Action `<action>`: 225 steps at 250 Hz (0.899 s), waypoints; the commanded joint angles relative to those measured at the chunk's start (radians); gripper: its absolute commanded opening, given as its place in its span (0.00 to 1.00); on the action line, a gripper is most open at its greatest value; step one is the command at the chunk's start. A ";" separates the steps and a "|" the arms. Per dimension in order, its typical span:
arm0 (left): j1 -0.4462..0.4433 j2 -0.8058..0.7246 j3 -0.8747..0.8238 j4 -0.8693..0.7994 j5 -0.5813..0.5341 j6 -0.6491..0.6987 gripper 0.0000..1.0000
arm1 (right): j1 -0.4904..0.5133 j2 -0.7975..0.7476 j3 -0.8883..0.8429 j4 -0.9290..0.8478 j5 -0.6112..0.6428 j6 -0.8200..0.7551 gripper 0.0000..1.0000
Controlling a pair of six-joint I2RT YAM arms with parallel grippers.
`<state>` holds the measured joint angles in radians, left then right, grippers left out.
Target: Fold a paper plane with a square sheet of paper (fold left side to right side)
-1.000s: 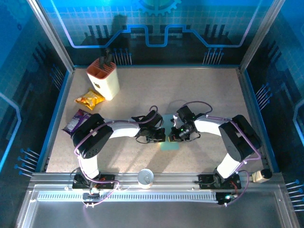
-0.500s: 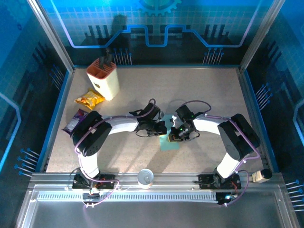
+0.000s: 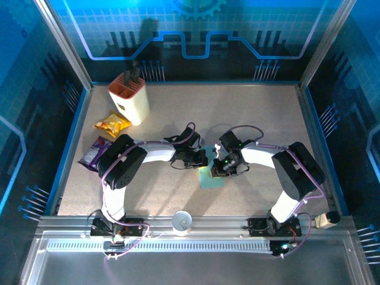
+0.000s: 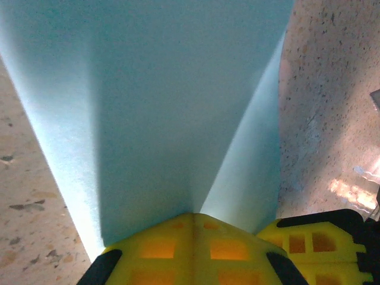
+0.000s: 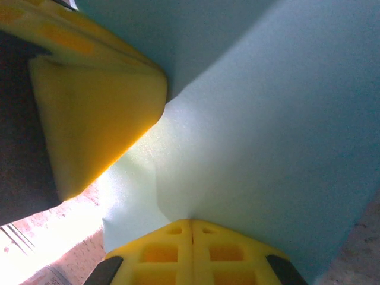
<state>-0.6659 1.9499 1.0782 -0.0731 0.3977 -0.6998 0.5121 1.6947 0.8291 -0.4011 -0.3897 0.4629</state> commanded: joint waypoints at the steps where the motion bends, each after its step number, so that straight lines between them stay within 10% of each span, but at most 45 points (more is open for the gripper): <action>1: 0.016 0.017 -0.001 -0.016 -0.026 0.028 0.00 | 0.010 0.081 -0.039 -0.091 0.229 -0.003 0.00; 225: 0.137 0.091 0.086 -0.061 -0.038 0.084 0.00 | 0.011 0.094 -0.027 -0.114 0.264 0.000 0.00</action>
<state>-0.5854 1.9957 1.1286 -0.0898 0.4519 -0.6544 0.5171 1.7096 0.8589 -0.4179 -0.3515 0.4633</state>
